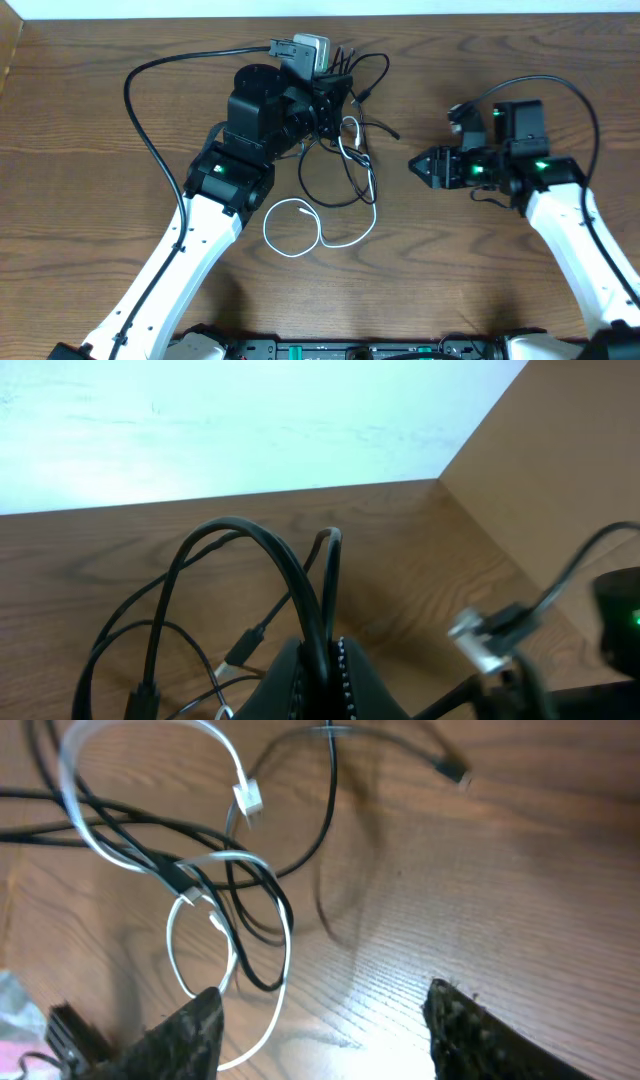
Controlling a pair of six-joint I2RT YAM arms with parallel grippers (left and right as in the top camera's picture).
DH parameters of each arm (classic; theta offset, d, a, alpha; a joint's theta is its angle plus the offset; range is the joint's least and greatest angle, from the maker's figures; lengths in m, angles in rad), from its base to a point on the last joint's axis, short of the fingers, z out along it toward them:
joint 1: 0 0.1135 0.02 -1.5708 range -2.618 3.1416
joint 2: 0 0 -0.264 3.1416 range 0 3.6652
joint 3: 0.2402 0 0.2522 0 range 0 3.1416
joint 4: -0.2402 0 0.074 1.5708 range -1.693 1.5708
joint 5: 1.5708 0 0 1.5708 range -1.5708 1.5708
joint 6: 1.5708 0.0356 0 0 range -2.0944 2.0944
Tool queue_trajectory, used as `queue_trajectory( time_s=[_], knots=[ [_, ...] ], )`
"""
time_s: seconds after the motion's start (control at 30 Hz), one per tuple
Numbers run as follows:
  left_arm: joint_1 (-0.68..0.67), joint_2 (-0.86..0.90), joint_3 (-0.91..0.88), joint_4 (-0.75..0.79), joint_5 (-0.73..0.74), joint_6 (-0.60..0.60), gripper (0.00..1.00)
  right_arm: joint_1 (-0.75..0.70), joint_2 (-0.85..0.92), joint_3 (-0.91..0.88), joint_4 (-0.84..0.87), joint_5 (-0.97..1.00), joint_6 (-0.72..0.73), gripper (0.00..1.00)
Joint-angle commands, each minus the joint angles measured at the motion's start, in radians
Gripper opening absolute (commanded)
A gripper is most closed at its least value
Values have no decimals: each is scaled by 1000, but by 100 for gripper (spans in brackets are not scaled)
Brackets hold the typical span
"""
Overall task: Untangle cables
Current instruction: 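Bring the right gripper back to grasp cables held by the left gripper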
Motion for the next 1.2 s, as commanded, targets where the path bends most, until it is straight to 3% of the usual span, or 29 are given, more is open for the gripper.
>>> queue_trajectory(
  time_s=[0.0,0.13,0.47,1.17],
  knots=[
    [-1,-16,0,22,8,-16,8,53,63,7,32,39,52,55],
    [0,-17,0,24,-35,-16,8,94,93,7,32,39,114,49],
    [-1,-17,0,54,-66,-16,8,182,108,7,8,151,239,46],
    [-1,-72,3,73,-67,-16,8,274,260,7,140,154,288,41]
  ],
)
